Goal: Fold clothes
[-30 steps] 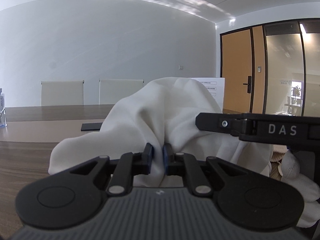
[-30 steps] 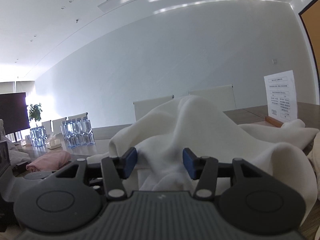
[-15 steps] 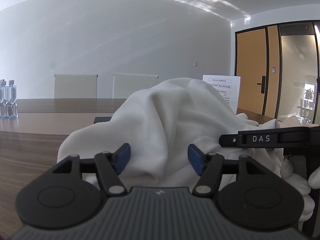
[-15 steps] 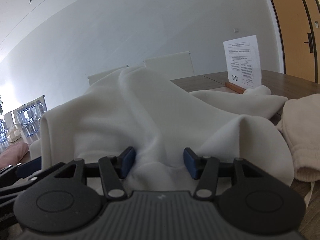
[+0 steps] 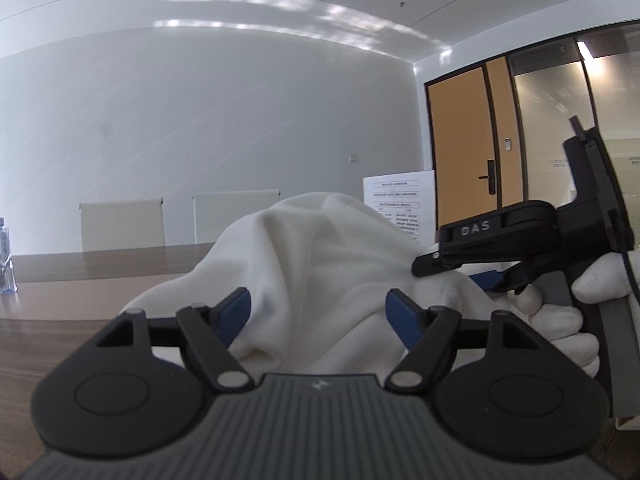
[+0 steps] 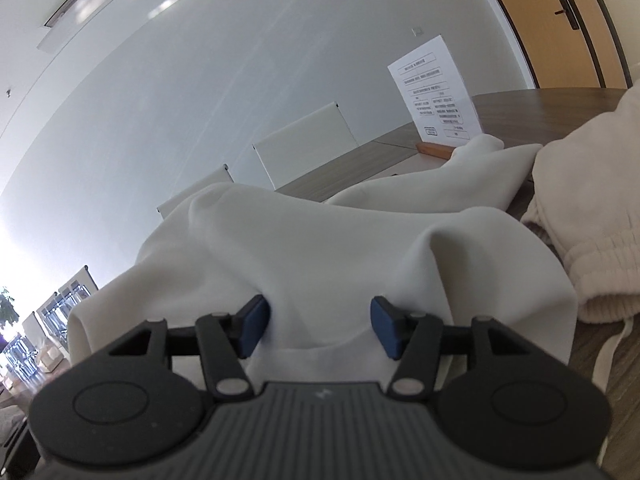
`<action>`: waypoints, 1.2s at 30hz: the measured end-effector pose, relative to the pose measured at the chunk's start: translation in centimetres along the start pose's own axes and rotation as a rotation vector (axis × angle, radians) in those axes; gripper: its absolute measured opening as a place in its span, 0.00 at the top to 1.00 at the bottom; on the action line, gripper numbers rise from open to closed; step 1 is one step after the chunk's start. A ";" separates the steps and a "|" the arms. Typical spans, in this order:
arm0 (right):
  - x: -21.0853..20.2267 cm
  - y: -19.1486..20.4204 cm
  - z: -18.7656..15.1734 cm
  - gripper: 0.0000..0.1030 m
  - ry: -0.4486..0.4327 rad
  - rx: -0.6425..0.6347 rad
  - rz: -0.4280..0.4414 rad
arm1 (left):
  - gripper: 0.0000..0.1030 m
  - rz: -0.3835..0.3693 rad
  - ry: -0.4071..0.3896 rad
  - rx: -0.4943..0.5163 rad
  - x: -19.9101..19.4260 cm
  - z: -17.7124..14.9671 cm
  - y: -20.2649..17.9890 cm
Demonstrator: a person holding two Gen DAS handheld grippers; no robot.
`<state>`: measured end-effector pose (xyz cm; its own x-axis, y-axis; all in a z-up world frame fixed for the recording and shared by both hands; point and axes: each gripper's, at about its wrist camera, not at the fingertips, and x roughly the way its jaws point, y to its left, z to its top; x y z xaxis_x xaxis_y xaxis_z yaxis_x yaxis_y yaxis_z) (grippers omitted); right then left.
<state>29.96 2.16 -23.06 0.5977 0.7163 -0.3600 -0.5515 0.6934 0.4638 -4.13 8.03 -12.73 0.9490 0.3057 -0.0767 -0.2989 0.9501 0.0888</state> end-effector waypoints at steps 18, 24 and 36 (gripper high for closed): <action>0.1 1.8 -1.0 0.30 0.046 -0.028 0.030 | 0.46 -0.144 0.041 0.219 1.1 -1.1 -4.1; 0.1 1.8 -1.0 0.29 0.051 -0.029 0.044 | 0.49 -0.136 0.176 0.196 3.0 -1.8 -3.8; -2.0 3.0 -1.2 0.27 -0.030 -0.081 0.139 | 0.91 -0.029 0.095 0.142 2.7 -1.5 -3.1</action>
<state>26.48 2.91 -21.91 0.5290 0.8037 -0.2725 -0.6742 0.5930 0.4403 -0.81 6.01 -14.72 0.9411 0.2895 -0.1746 -0.2483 0.9424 0.2244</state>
